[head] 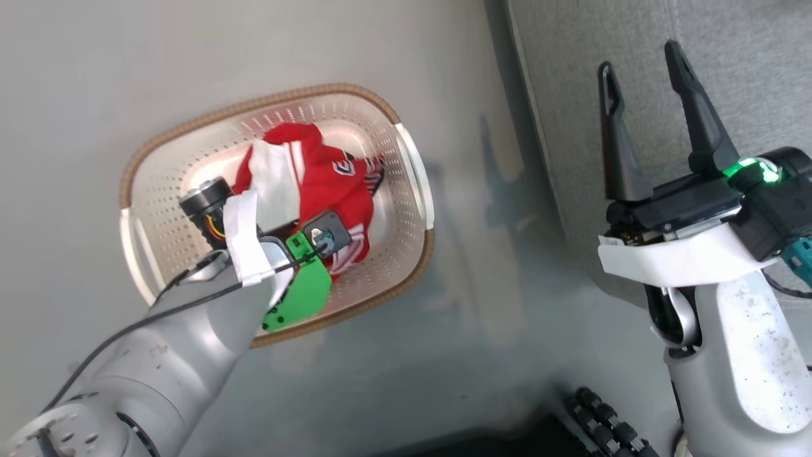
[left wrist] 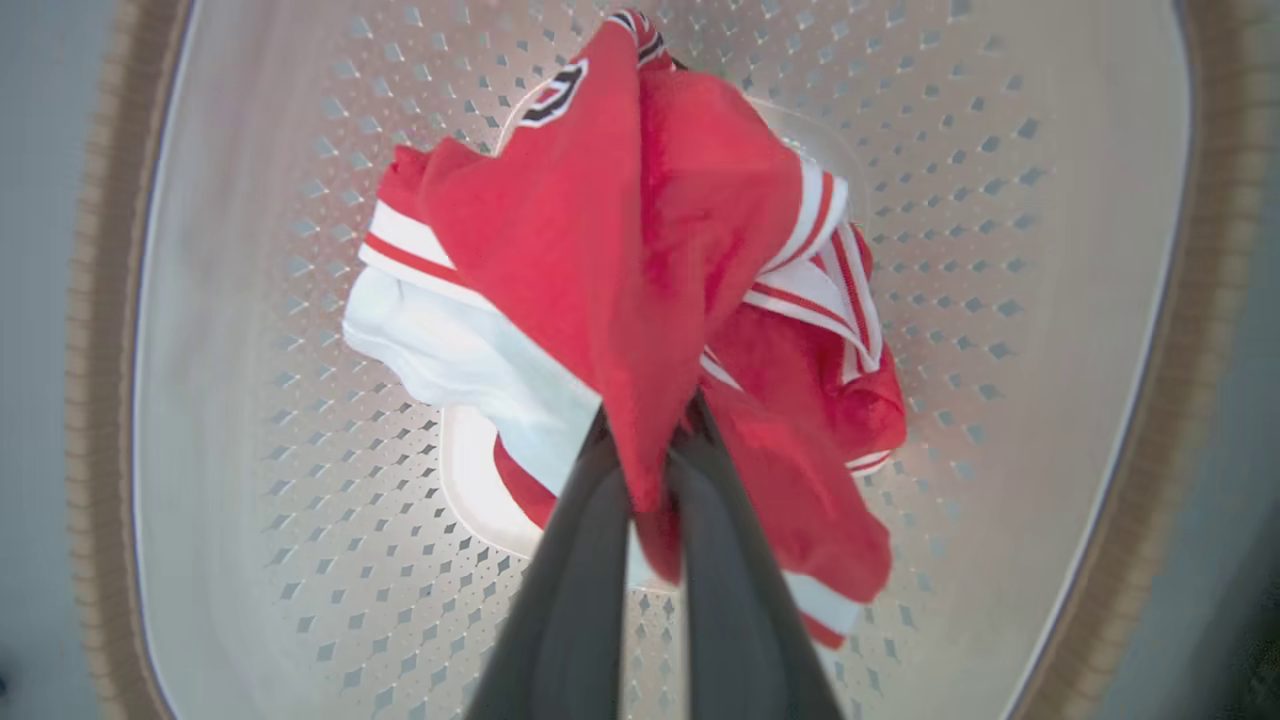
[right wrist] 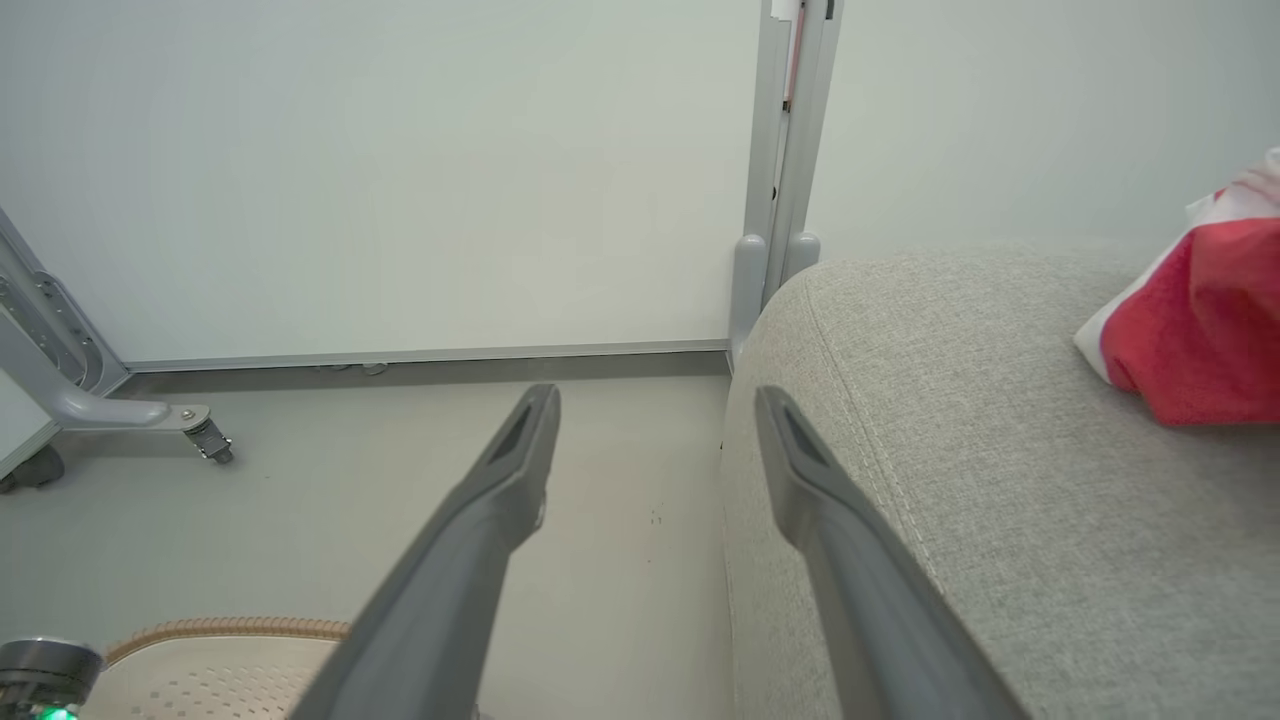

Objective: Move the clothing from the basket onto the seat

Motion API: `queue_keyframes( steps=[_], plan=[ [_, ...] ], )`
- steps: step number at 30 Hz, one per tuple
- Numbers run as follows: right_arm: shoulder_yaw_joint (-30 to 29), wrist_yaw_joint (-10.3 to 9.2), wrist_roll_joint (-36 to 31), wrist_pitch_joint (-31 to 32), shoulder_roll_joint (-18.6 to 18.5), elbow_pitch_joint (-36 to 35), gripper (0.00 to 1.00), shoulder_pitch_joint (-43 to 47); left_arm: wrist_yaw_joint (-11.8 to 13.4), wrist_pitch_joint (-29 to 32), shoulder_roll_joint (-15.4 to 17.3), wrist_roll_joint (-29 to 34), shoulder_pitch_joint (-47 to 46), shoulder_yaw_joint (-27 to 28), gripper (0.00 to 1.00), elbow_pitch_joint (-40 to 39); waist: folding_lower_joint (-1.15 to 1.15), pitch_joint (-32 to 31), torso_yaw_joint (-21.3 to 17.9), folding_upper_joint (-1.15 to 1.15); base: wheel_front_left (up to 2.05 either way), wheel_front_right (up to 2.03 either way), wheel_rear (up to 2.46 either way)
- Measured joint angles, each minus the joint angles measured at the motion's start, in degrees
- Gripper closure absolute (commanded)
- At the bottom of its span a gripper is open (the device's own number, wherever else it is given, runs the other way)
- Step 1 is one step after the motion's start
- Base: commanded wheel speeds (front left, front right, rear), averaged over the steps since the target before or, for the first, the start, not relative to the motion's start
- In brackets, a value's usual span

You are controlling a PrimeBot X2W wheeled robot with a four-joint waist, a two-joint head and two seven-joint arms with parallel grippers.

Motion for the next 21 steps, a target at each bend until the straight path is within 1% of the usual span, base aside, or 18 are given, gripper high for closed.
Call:
queue_keyframes(
  steps=[5,13,16,21],
  plan=[
    [-0.31,0.00,-0.88,0.00,0.01,1.51,0.00,1.52,0.00,-3.35,-1.38,-2.31,1.94,-0.01,1.00,-1.11,0.00,-4.24,1.33,0.00,0.00,0.00,0.00],
    [-1.02,0.00,-1.97,0.00,0.01,3.93,0.00,4.79,0.00,-8.34,-3.01,-8.48,5.08,-0.01,1.00,-3.09,0.00,-11.47,3.66,0.00,0.00,0.00,0.00],
    [-1.44,0.00,-2.29,0.00,0.01,4.67,0.00,6.17,0.00,-9.98,-3.41,-11.39,5.94,0.40,1.00,-3.80,0.00,-14.18,4.55,0.00,0.00,0.00,0.00],
    [-2.24,0.00,-2.52,0.00,0.01,5.61,0.00,8.53,0.00,-11.83,-3.93,-14.23,6.28,1.24,1.00,-5.14,0.00,-18.53,6.03,0.00,0.00,0.00,0.00]
  ],
)
